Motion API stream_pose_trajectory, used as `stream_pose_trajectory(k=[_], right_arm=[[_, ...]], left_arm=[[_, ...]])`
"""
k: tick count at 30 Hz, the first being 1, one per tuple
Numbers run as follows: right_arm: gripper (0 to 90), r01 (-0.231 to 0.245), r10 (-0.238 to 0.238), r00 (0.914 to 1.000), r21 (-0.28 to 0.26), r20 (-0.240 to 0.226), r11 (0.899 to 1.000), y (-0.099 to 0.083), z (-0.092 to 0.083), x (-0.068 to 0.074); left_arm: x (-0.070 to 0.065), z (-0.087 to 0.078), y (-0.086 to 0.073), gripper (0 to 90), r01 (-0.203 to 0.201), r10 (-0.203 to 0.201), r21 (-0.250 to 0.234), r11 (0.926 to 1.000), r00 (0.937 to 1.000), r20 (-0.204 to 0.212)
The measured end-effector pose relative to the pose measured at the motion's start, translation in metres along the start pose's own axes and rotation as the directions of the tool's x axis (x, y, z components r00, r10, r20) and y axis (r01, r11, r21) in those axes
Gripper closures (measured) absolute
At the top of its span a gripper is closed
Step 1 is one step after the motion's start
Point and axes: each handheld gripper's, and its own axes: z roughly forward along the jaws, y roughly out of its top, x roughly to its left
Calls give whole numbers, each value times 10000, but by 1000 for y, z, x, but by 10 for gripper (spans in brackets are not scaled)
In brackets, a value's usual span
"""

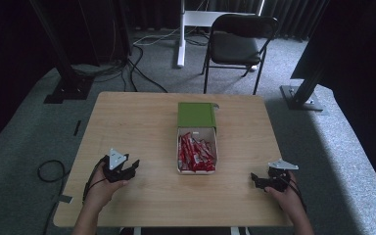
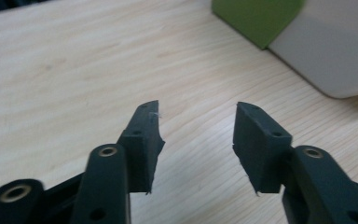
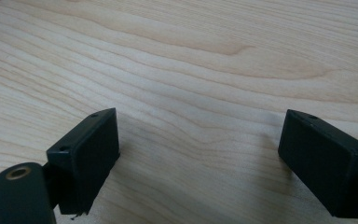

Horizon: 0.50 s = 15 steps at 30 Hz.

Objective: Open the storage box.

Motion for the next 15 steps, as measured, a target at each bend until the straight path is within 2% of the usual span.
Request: stream_pose_trajectory(k=[3, 5, 6, 10, 11, 15], right_arm=[[117, 1, -1, 10000, 2, -1, 10000, 0, 0, 0], [117, 2, -2, 10000, 2, -1, 10000, 0, 0, 0], [117, 2, -2, 10000, 3, 0, 10000, 0, 0, 0], [117, 2, -2, 10000, 0, 0, 10000, 0, 0, 0], [117, 2, -2, 10000, -1, 0, 10000, 0, 0, 0], [117, 3, -3, 10000, 1, 0, 10000, 0, 0, 0]], left_arm=[[5, 1, -7, 438, 423, -423, 20, 9991, 9988, -242], [9, 1, -11, 408, 991, -983, 195, 9949, 9945, -354], [10, 1, -13, 387, 1146, -1137, 238, 9931, 9929, -363], [16, 0, -19, 327, 1518, -1494, 337, 9878, 9866, -650], [17, 0, -20, 303, 1521, -1496, 356, 9877, 9866, -651], [20, -1, -23, 179, 1904, -1869, 477, 9805, 9800, -687]])
